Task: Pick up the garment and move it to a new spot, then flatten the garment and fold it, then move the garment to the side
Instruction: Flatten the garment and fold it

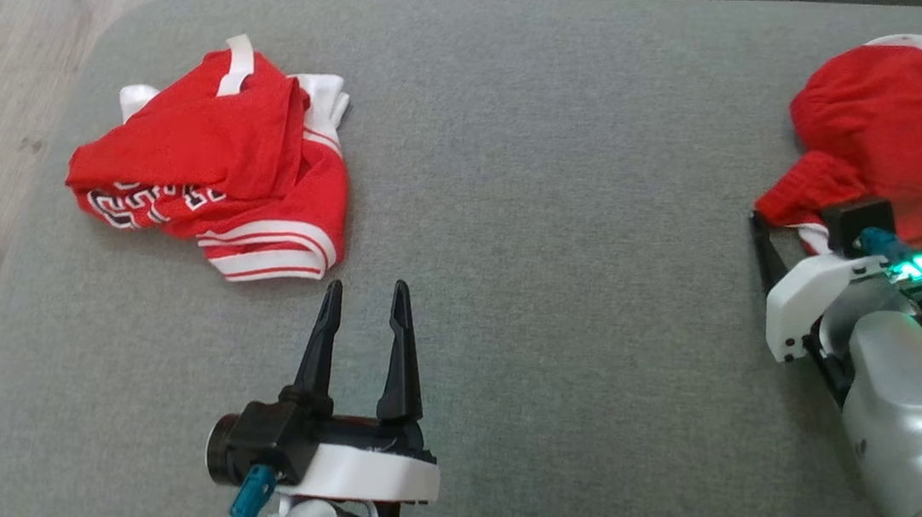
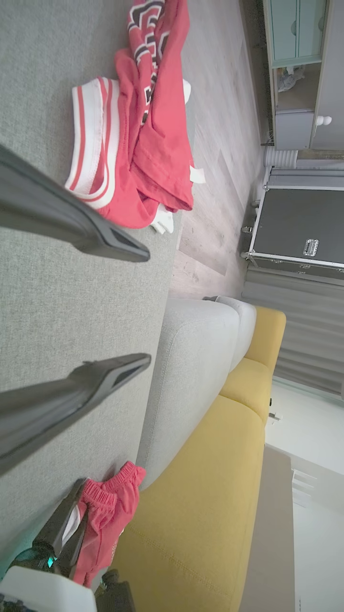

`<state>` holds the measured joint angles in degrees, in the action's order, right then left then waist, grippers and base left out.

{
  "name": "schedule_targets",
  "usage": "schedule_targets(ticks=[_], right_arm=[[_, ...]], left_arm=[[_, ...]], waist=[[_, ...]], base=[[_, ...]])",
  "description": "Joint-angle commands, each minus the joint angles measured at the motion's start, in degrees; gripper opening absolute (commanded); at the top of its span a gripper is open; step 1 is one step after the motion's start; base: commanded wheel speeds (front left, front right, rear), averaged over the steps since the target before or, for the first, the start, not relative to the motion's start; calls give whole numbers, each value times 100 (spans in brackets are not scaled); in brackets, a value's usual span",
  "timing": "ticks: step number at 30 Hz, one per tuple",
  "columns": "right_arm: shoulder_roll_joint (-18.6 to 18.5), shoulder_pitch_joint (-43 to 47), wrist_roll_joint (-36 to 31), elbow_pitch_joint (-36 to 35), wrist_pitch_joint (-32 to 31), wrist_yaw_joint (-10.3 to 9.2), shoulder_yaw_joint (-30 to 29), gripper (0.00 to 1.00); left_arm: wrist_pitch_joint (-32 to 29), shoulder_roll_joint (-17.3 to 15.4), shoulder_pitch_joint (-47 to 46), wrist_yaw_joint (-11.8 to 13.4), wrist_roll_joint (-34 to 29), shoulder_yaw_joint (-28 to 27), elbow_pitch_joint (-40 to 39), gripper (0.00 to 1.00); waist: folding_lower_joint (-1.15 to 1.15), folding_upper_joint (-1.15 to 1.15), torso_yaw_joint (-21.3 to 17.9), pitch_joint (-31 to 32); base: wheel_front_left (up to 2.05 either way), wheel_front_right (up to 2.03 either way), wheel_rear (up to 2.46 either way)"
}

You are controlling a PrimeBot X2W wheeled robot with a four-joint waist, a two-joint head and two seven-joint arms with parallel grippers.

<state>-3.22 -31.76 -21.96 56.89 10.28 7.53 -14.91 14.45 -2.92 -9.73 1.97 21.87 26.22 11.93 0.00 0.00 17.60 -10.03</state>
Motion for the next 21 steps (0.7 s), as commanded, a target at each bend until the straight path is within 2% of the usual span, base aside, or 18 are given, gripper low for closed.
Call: schedule_targets(ticks=[1, 4, 6, 11, 14, 17, 21], right_arm=[[3, -194, -62, -89, -14, -4, 88, 100], [-5, -262, -235, 52, -104, -4, -119, 100], [0, -301, -290, 163, -103, -4, -204, 0], [28, -418, -67, 461, 248, -4, -172, 0], [32, -582, 716, 924, 426, -4, 406, 0], [33, -580, 2003, 1052, 466, -4, 1677, 0], [33, 56, 3828, -35, 457, -4, 3695, 0]], left_arm=[[55, 4, -200, 3, 42, -125, -185, 100], [55, 4, -218, 11, 51, -115, -179, 100], [55, 4, -221, 15, 55, -110, -172, 100], [55, 4, -175, 25, 50, -119, -122, 100], [55, 4, -139, 8, 47, -96, -80, 100], [55, 4, -99, -8, 43, -76, -40, 100], [55, 4, -43, -24, 6, -108, -5, 100]], waist=[[0, 0, 33, -25], [0, 0, 80, -48], [0, 0, 95, -36], [0, 0, 49, 114], [0, 0, 14, 261], [0, 0, -21, 404], [0, 0, -130, 533]], base=[[0, 0, 0], [0, 0, 0], [0, 0, 0], [0, 0, 0], [0, 0, 0], [0, 0, 0], [0, 0, 0]])
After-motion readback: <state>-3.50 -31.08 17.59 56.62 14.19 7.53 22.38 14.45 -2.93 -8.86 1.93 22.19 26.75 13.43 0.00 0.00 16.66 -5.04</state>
